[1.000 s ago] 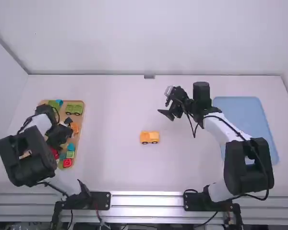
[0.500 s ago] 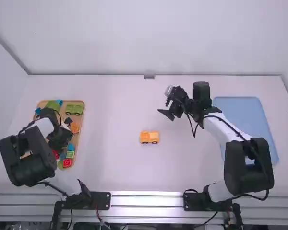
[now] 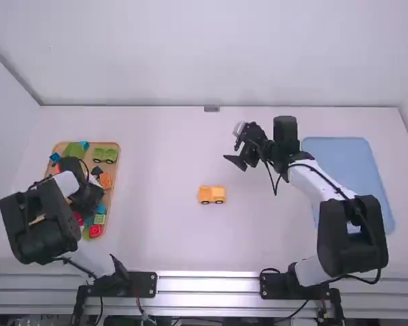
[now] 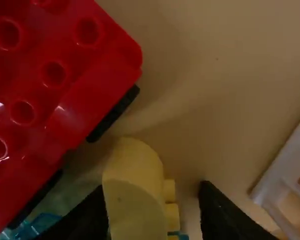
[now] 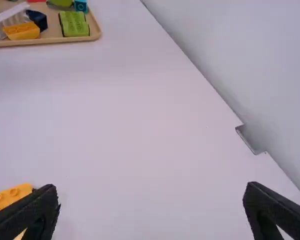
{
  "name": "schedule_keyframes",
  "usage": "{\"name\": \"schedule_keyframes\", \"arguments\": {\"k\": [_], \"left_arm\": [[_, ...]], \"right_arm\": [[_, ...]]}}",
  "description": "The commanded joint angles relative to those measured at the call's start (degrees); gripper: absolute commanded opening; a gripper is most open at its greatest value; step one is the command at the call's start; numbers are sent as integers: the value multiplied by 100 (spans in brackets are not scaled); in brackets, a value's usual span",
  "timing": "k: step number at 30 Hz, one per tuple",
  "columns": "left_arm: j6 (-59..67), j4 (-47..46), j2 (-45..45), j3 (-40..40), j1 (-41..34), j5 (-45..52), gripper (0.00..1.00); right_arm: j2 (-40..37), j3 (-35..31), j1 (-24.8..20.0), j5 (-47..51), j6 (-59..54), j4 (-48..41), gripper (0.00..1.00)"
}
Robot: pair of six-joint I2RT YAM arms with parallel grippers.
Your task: Assemble lego blocks to make yellow taxi
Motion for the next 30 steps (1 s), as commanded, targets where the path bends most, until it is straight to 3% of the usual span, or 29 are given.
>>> {"name": "schedule_keyframes", "arguments": {"k": [1,5,13,18,21,30], "left_arm": [[24,-35,9,-37,-37,20,43],[85,-4,9,-37,-39,17,31],[306,133,4,9,-37,-190,29],[302,-407,-153,389,-39,-579,23],[284,-863,-551,726,-39,-568,22],[629,-984,-2076,597,-466,-555,24]], "right_arm": [[-22,-44,28,-70,24,-2,98],[-22,-44,28,-70,26,-2,98],[-22,-44,26,-59,22,-2,98],[-22,-44,26,-68,24,-2,98],[-22,-44,28,-72,26,0,98],[-22,-44,55,-70,26,48,98]]}}
